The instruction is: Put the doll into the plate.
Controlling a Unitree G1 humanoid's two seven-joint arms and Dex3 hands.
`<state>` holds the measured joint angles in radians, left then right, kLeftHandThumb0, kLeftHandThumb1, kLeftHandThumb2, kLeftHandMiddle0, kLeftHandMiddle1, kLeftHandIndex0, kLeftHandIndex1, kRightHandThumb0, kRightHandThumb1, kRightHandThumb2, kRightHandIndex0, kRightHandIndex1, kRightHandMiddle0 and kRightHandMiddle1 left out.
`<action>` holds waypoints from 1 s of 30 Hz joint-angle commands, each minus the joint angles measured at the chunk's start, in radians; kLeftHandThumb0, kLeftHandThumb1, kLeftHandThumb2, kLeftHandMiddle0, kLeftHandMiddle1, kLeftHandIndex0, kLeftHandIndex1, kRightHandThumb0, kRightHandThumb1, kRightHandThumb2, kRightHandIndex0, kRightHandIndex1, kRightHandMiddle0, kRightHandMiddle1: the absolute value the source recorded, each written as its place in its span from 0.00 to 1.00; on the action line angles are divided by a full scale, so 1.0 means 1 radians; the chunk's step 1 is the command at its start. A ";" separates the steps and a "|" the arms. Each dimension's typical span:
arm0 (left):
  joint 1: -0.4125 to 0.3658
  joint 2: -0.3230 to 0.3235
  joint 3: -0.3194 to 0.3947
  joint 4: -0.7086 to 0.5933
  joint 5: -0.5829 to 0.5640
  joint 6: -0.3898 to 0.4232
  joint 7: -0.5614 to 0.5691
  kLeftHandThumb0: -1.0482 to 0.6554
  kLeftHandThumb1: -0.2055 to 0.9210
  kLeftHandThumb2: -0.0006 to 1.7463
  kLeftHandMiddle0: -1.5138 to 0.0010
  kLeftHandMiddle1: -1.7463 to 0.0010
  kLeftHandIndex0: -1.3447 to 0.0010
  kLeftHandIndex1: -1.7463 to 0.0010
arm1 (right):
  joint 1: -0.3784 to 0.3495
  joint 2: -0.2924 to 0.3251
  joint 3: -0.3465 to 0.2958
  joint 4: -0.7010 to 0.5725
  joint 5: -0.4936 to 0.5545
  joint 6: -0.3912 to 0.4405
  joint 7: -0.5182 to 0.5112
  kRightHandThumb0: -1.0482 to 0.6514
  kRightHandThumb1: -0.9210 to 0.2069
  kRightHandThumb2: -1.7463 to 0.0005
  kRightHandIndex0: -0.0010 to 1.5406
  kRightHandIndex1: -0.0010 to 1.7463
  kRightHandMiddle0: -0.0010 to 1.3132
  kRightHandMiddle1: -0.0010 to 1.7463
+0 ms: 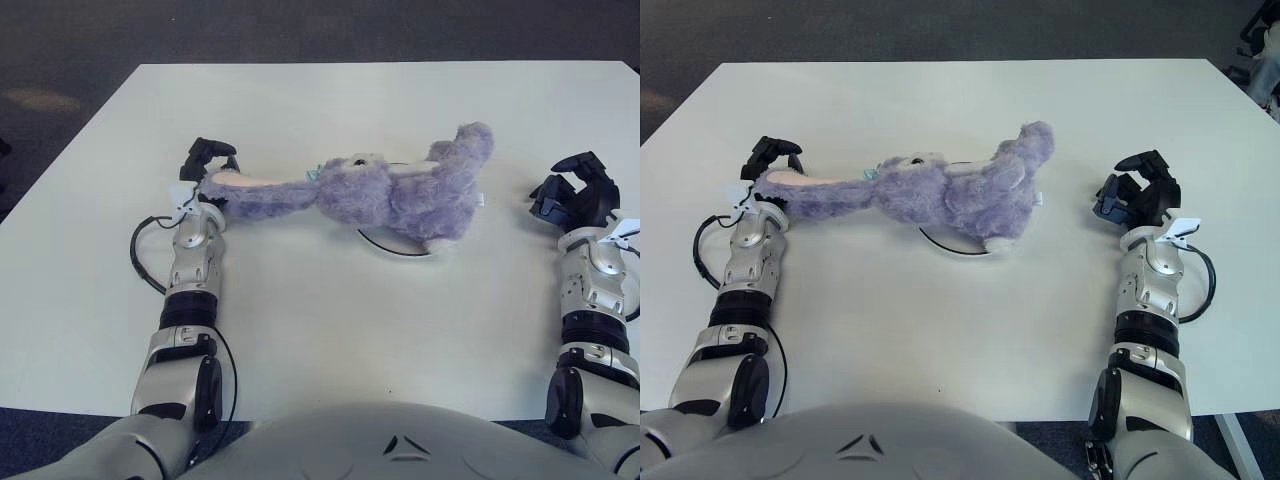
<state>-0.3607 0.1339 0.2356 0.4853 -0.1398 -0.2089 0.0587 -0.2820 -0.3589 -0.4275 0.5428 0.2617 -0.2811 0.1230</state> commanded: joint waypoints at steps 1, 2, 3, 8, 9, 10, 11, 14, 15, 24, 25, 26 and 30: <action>0.032 -0.011 0.012 0.054 -0.003 0.030 0.012 0.36 0.59 0.66 0.30 0.00 0.62 0.00 | 0.088 0.050 0.011 0.029 -0.004 0.011 0.000 0.61 0.71 0.11 0.49 1.00 0.40 0.99; 0.030 -0.012 0.015 0.057 -0.005 0.028 0.014 0.36 0.59 0.66 0.31 0.00 0.62 0.00 | 0.089 0.049 0.014 0.030 -0.005 0.009 0.002 0.61 0.71 0.11 0.50 1.00 0.40 0.99; 0.028 -0.013 0.017 0.060 -0.007 0.027 0.015 0.36 0.59 0.65 0.31 0.00 0.63 0.00 | 0.089 0.049 0.015 0.030 -0.006 0.008 0.004 0.61 0.71 0.11 0.50 1.00 0.40 0.99; 0.021 -0.015 0.022 0.074 -0.013 0.020 0.016 0.36 0.60 0.64 0.32 0.00 0.63 0.00 | 0.091 0.049 0.020 0.032 -0.006 0.004 0.013 0.61 0.72 0.10 0.51 1.00 0.41 0.99; 0.020 -0.016 0.023 0.076 -0.014 0.018 0.016 0.36 0.60 0.64 0.32 0.00 0.63 0.00 | 0.091 0.049 0.021 0.033 -0.006 0.003 0.014 0.61 0.72 0.10 0.51 1.00 0.41 0.99; 0.020 -0.016 0.023 0.078 -0.013 0.016 0.015 0.36 0.60 0.64 0.31 0.00 0.63 0.00 | 0.090 0.050 0.021 0.034 -0.005 0.001 0.015 0.61 0.72 0.10 0.51 1.00 0.41 0.99; 0.020 -0.016 0.024 0.079 -0.013 0.014 0.014 0.36 0.60 0.64 0.31 0.00 0.63 0.00 | 0.090 0.050 0.021 0.035 -0.005 0.000 0.015 0.61 0.72 0.10 0.51 1.00 0.41 0.99; 0.018 -0.015 0.024 0.085 -0.012 0.009 0.012 0.36 0.60 0.64 0.31 0.00 0.63 0.00 | 0.088 0.049 0.021 0.042 -0.004 -0.004 0.016 0.61 0.73 0.10 0.51 1.00 0.41 0.98; 0.017 -0.014 0.024 0.087 -0.011 0.008 0.011 0.36 0.60 0.64 0.31 0.00 0.63 0.00 | 0.087 0.049 0.021 0.043 -0.003 -0.006 0.017 0.61 0.73 0.10 0.51 1.00 0.42 0.98; 0.008 -0.010 0.027 0.107 -0.009 0.001 0.014 0.36 0.60 0.65 0.31 0.00 0.63 0.00 | 0.083 0.046 0.023 0.063 -0.004 -0.017 0.022 0.61 0.73 0.10 0.51 1.00 0.42 0.98; 0.007 -0.010 0.028 0.108 -0.009 0.000 0.015 0.36 0.60 0.65 0.31 0.00 0.63 0.00 | 0.082 0.046 0.023 0.064 -0.004 -0.018 0.023 0.61 0.73 0.10 0.51 1.00 0.42 0.98; 0.006 -0.010 0.028 0.109 -0.009 0.000 0.015 0.36 0.60 0.65 0.31 0.00 0.63 0.00 | 0.082 0.046 0.024 0.066 -0.003 -0.019 0.025 0.61 0.73 0.10 0.51 1.00 0.42 0.98; 0.004 -0.010 0.030 0.113 -0.009 0.000 0.016 0.36 0.59 0.65 0.31 0.00 0.63 0.00 | 0.081 0.046 0.025 0.071 -0.003 -0.024 0.031 0.61 0.74 0.10 0.52 1.00 0.42 0.98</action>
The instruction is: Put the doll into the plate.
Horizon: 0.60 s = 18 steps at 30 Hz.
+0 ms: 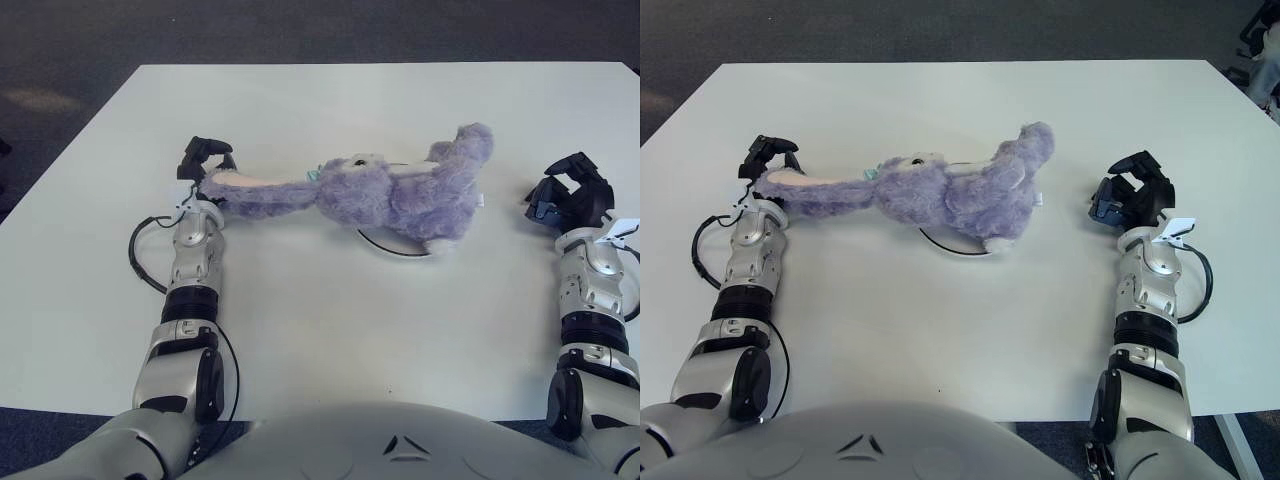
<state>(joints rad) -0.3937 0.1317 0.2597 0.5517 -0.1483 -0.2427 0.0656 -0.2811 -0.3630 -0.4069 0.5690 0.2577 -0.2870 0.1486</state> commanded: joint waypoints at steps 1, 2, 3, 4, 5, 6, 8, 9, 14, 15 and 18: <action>0.036 -0.007 0.007 0.048 -0.001 0.035 0.009 0.36 0.59 0.65 0.31 0.00 0.63 0.00 | 0.080 0.050 0.006 0.044 -0.001 -0.018 0.006 0.61 0.74 0.10 0.52 1.00 0.42 0.98; 0.034 -0.006 0.008 0.049 -0.002 0.035 0.008 0.36 0.59 0.65 0.31 0.00 0.63 0.00 | 0.081 0.049 0.007 0.044 -0.003 -0.018 0.006 0.61 0.74 0.10 0.52 1.00 0.42 0.98; 0.033 -0.006 0.009 0.051 -0.002 0.036 0.009 0.36 0.59 0.65 0.32 0.00 0.63 0.00 | 0.081 0.049 0.008 0.045 -0.005 -0.018 0.005 0.61 0.74 0.10 0.52 1.00 0.42 0.98; 0.032 -0.006 0.009 0.052 -0.002 0.037 0.009 0.36 0.59 0.65 0.32 0.00 0.63 0.00 | 0.081 0.049 0.009 0.045 -0.006 -0.018 0.005 0.61 0.74 0.10 0.52 1.00 0.42 0.98; 0.032 -0.006 0.010 0.053 -0.002 0.037 0.010 0.36 0.59 0.65 0.32 0.00 0.63 0.00 | 0.081 0.048 0.010 0.046 -0.007 -0.018 0.004 0.61 0.74 0.09 0.52 1.00 0.42 0.99; 0.031 -0.005 0.010 0.054 -0.002 0.037 0.010 0.36 0.60 0.65 0.32 0.00 0.63 0.00 | 0.081 0.048 0.010 0.046 -0.008 -0.018 0.003 0.61 0.74 0.09 0.52 1.00 0.42 0.99; 0.029 -0.005 0.012 0.057 -0.001 0.037 0.014 0.36 0.60 0.65 0.32 0.00 0.63 0.00 | 0.081 0.048 0.012 0.046 -0.010 -0.019 0.003 0.61 0.74 0.09 0.52 1.00 0.41 0.99; 0.028 -0.005 0.012 0.057 0.000 0.038 0.016 0.36 0.60 0.65 0.32 0.00 0.63 0.00 | 0.082 0.047 0.013 0.046 -0.010 -0.018 0.004 0.61 0.74 0.09 0.52 1.00 0.41 0.99; 0.026 -0.005 0.012 0.057 0.002 0.042 0.022 0.36 0.60 0.64 0.33 0.00 0.63 0.00 | 0.082 0.047 0.014 0.047 -0.009 -0.015 0.006 0.61 0.71 0.11 0.51 1.00 0.39 1.00; 0.026 -0.005 0.012 0.057 0.002 0.042 0.022 0.36 0.61 0.64 0.33 0.00 0.64 0.00 | 0.082 0.047 0.014 0.047 -0.009 -0.015 0.006 0.61 0.71 0.11 0.51 1.00 0.39 1.00; 0.025 -0.004 0.012 0.058 0.002 0.042 0.022 0.36 0.61 0.64 0.33 0.00 0.64 0.00 | 0.082 0.048 0.014 0.048 -0.006 -0.013 0.010 0.61 0.71 0.11 0.51 0.99 0.38 1.00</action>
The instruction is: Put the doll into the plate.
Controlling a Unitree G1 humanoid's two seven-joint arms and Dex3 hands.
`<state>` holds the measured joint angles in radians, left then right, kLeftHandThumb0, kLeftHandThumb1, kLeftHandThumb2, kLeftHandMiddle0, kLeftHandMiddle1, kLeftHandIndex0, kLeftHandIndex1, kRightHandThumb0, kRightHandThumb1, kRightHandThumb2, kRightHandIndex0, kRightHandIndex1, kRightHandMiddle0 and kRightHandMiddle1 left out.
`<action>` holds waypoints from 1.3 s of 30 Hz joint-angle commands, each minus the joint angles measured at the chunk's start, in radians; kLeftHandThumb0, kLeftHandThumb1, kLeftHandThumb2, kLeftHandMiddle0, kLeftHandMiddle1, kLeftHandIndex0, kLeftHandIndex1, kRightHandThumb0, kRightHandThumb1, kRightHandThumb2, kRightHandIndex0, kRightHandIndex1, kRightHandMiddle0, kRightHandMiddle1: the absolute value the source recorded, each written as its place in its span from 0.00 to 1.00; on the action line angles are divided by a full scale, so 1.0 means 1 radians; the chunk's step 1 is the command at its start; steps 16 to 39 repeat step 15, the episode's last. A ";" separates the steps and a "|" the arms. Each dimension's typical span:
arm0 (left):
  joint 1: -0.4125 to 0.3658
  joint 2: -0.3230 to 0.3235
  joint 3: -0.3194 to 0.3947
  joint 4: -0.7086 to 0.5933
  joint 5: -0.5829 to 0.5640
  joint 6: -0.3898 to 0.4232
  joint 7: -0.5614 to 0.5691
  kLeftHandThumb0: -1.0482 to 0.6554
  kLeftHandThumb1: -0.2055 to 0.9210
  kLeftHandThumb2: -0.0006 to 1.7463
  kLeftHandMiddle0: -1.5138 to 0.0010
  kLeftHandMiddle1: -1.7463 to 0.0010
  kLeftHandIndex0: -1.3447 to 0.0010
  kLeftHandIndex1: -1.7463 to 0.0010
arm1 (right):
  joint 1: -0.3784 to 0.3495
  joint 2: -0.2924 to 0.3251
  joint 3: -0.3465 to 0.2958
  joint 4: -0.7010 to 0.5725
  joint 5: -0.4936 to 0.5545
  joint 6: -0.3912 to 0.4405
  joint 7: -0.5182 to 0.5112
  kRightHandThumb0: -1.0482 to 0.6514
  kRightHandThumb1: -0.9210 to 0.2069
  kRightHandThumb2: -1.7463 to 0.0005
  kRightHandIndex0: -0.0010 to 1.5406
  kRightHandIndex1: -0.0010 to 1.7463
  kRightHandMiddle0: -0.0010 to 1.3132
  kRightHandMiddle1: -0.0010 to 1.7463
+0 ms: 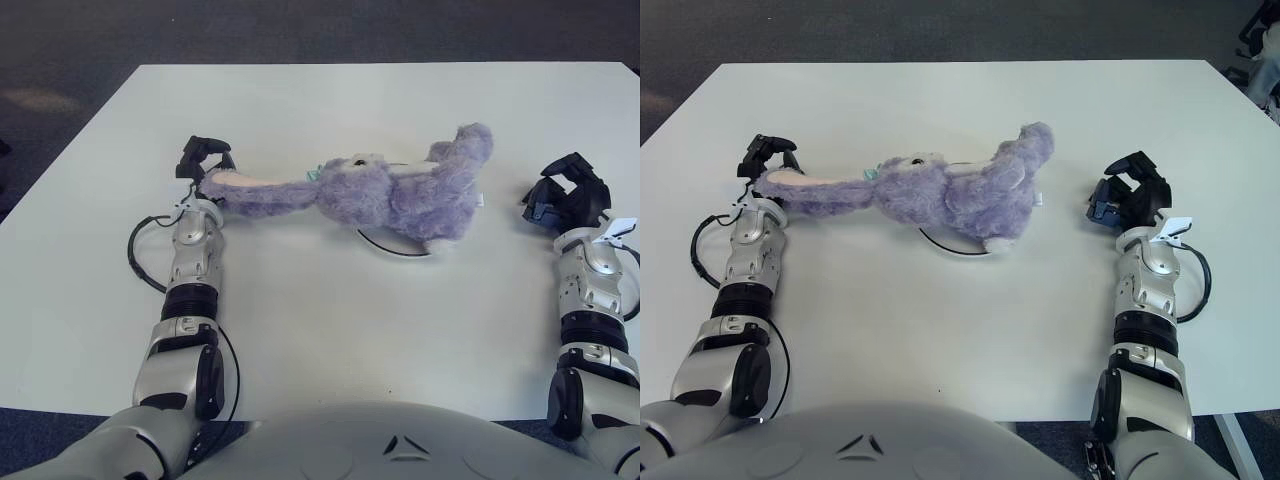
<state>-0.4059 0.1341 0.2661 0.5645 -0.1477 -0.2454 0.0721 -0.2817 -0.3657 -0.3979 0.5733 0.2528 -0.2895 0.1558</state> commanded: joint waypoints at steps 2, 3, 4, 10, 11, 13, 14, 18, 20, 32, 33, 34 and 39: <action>0.037 -0.005 0.006 0.047 0.002 0.044 0.015 0.36 0.61 0.64 0.33 0.00 0.64 0.00 | 0.081 0.051 0.004 0.046 0.004 -0.009 0.009 0.61 0.71 0.12 0.51 0.99 0.38 1.00; 0.037 -0.005 0.006 0.048 0.003 0.044 0.014 0.36 0.61 0.64 0.33 0.00 0.64 0.00 | 0.081 0.051 0.004 0.047 0.006 -0.009 0.012 0.61 0.71 0.12 0.51 0.99 0.38 1.00; 0.037 -0.005 0.005 0.048 0.003 0.044 0.014 0.36 0.61 0.63 0.33 0.00 0.64 0.00 | 0.080 0.052 0.004 0.047 0.007 -0.009 0.014 0.61 0.71 0.12 0.51 0.98 0.38 1.00; 0.035 -0.002 0.005 0.052 0.006 0.041 0.016 0.36 0.62 0.63 0.34 0.00 0.64 0.00 | 0.079 0.052 0.003 0.050 0.008 -0.011 0.023 0.61 0.71 0.12 0.51 0.98 0.38 1.00; 0.035 -0.002 0.004 0.052 0.007 0.041 0.017 0.36 0.62 0.63 0.34 0.00 0.64 0.00 | 0.079 0.052 0.004 0.051 0.008 -0.012 0.025 0.61 0.71 0.12 0.51 0.98 0.38 1.00; 0.034 -0.002 0.004 0.052 0.008 0.041 0.017 0.36 0.62 0.63 0.34 0.00 0.65 0.00 | 0.079 0.052 0.003 0.053 0.009 -0.015 0.030 0.61 0.71 0.12 0.51 0.98 0.38 1.00; 0.034 -0.001 0.004 0.053 0.008 0.041 0.016 0.36 0.62 0.63 0.34 0.00 0.65 0.00 | 0.079 0.053 0.003 0.054 0.010 -0.017 0.033 0.61 0.71 0.12 0.51 0.98 0.38 1.00; 0.034 0.000 0.003 0.053 0.009 0.042 0.015 0.36 0.62 0.63 0.34 0.00 0.65 0.00 | 0.079 0.053 0.003 0.054 0.011 -0.019 0.036 0.61 0.71 0.12 0.51 0.98 0.38 1.00; 0.034 0.000 0.003 0.053 0.009 0.042 0.015 0.36 0.62 0.63 0.34 0.00 0.65 0.00 | 0.079 0.053 0.003 0.054 0.011 -0.019 0.036 0.61 0.71 0.12 0.51 0.98 0.38 1.00; 0.034 0.000 0.003 0.053 0.009 0.042 0.015 0.36 0.62 0.63 0.34 0.00 0.65 0.00 | 0.079 0.053 0.003 0.054 0.011 -0.019 0.036 0.61 0.71 0.12 0.51 0.98 0.38 1.00; 0.034 0.000 0.003 0.053 0.009 0.042 0.015 0.36 0.62 0.63 0.34 0.00 0.65 0.00 | 0.079 0.053 0.003 0.054 0.011 -0.019 0.036 0.61 0.71 0.12 0.51 0.98 0.38 1.00; 0.034 0.000 0.003 0.053 0.009 0.042 0.015 0.36 0.62 0.63 0.34 0.00 0.65 0.00 | 0.079 0.053 0.003 0.054 0.011 -0.019 0.036 0.61 0.71 0.12 0.51 0.98 0.38 1.00; 0.034 0.000 0.003 0.053 0.009 0.042 0.015 0.36 0.62 0.63 0.34 0.00 0.65 0.00 | 0.079 0.053 0.003 0.054 0.011 -0.019 0.036 0.61 0.71 0.12 0.51 0.98 0.38 1.00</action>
